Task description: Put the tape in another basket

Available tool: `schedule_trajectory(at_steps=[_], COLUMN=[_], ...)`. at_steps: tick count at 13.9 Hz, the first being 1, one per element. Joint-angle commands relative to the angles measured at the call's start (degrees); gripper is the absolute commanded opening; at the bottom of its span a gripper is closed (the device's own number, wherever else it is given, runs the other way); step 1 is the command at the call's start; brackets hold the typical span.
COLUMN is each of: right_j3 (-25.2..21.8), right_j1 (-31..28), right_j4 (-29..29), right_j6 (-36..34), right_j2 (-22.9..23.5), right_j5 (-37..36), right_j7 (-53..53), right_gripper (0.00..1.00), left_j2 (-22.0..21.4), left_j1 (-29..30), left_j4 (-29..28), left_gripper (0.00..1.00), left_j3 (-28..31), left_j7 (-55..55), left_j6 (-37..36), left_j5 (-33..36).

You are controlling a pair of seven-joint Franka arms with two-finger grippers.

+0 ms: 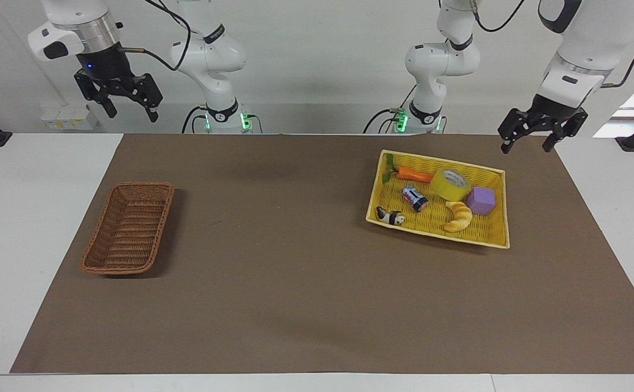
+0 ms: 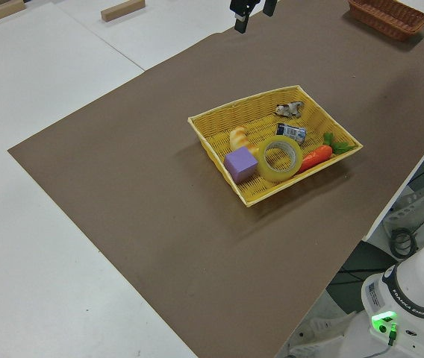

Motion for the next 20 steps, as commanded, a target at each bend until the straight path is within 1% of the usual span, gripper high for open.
schedule_trajectory(at_steps=[1,14,20], right_j3=[0.3,0.3,0.3], right_j1=[-0.6,-0.6,-0.6], right_j4=[0.3,0.4,0.3], right_j6=[-0.9,-0.9,-0.9], right_j2=[-0.2,-0.2,-0.2], right_j5=[0.8,0.8,0.8], right_j7=[-1.1,-1.1,-1.1], right_gripper=[1.0,1.0,1.0], left_j2=[-1.3,-1.6,-2.2], left_j1=[-0.8,-0.3,-0.7], left_j4=[-0.9,-1.4,-4.8], left_gripper=[1.0,1.0,1.0], left_j3=[0.6,0.6,0.7], left_j7=[0.0,0.2,1.0], left_j6=[-1.7,-1.5,-0.6], left_j5=[-0.3,-0.9,-0.9])
